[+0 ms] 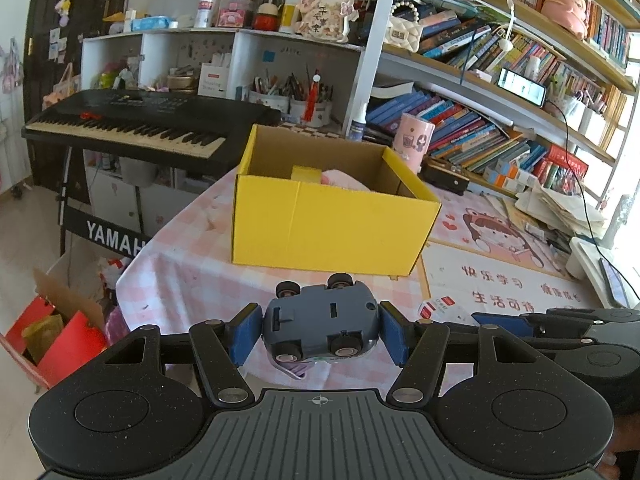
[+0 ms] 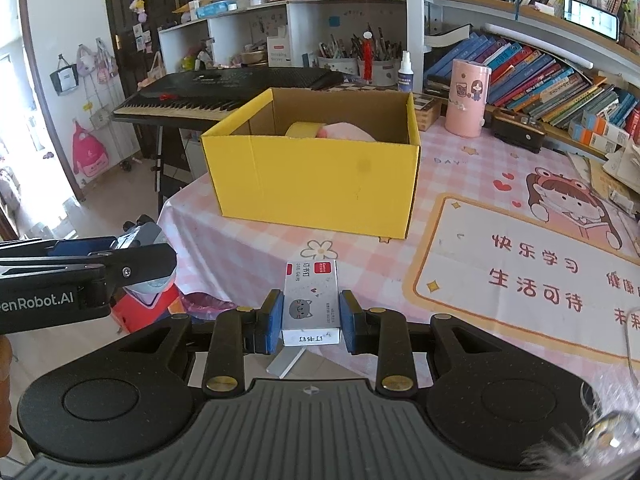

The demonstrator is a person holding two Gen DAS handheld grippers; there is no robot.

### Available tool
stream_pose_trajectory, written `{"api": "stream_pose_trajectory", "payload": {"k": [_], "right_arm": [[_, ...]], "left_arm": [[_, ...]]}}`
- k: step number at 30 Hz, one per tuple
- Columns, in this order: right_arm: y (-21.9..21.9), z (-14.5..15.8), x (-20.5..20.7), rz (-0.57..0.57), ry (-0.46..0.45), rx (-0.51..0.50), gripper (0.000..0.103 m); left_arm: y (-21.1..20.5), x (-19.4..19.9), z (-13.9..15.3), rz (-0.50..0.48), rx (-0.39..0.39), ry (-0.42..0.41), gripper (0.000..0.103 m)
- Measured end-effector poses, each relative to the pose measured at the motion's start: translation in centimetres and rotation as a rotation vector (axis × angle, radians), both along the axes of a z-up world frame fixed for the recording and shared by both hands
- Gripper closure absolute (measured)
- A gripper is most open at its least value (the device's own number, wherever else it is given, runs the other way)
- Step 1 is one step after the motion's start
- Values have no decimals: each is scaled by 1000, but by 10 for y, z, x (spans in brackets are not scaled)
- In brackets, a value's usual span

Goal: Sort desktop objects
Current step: 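Lift and carry the toy car with left tool while right tool carries the white box to the box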

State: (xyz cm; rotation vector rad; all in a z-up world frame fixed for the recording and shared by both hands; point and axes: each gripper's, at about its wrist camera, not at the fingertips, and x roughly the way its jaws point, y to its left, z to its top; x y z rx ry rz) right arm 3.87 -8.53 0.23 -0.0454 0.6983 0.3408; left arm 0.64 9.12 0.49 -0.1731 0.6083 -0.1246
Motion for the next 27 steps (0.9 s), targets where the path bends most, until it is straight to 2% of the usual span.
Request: {"api": "stream_pose_trajectory", "payload": {"k": [11,27], "right_arm": [[-1,20,34,2,-67,19,75],[-11,53,137,64,-128,87,75]], "left_arm": [[-7,28,18,4,24,-64,41],[-13,108,38,82,46,-126,41]]}}
